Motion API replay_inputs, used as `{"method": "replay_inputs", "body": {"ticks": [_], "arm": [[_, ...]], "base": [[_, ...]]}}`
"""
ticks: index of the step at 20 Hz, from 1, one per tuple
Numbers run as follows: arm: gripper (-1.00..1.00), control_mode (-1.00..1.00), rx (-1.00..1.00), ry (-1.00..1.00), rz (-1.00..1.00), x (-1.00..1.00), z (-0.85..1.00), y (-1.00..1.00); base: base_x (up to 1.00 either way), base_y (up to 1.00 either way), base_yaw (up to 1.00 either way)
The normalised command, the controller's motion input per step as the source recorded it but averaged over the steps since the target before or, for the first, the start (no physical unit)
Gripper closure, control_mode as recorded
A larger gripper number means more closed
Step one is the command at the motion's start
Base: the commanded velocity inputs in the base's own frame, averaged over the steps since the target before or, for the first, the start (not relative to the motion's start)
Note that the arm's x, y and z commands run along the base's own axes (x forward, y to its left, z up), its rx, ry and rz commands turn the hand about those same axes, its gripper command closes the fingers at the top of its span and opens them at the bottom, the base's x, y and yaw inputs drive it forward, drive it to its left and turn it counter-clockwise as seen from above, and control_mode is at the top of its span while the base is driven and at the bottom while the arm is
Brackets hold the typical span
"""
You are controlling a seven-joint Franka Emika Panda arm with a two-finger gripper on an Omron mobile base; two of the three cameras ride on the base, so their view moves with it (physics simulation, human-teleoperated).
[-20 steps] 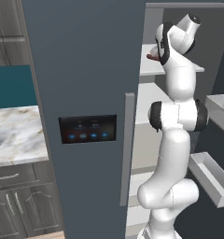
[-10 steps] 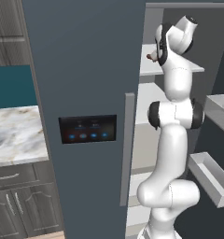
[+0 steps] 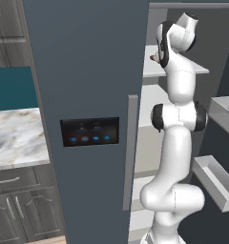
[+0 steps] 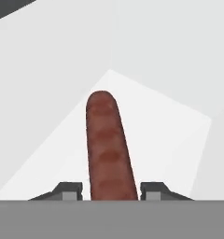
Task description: Retrieve the sausage and cheese from the fridge and place them on the cutting board on the counter.
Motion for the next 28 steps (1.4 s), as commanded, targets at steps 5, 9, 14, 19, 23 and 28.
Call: {"method": "replay_inputs", "body": {"ticks": [5, 9, 14, 19, 23, 28], "arm": [[1.00, -1.00, -0.06, 0.00, 0.00, -0.54, -0.54, 0.00], [1.00, -1.00, -0.04, -0.03, 0.00, -0.70, -0.62, 0.00], [1.00, -1.00, -0.03, -0.07, 0.00, -0.70, -0.71, 0.00], [1.00, -1.00, 0.00, -0.13, 0.00, -0.68, -0.74, 0.00], [1.00, -1.00, 0.00, -0.18, 0.00, -0.63, -0.64, 0.03], [1.00, -1.00, 0.00, -0.01, -0.02, -0.64, -0.32, 0.00]], "base": [[0.00, 0.00, 0.00], [0.00, 0.00, 0.00], [0.00, 0.00, 0.00], [0.00, 0.00, 0.00], [0.00, 0.00, 0.00], [0.00, 0.00, 0.00]]}}
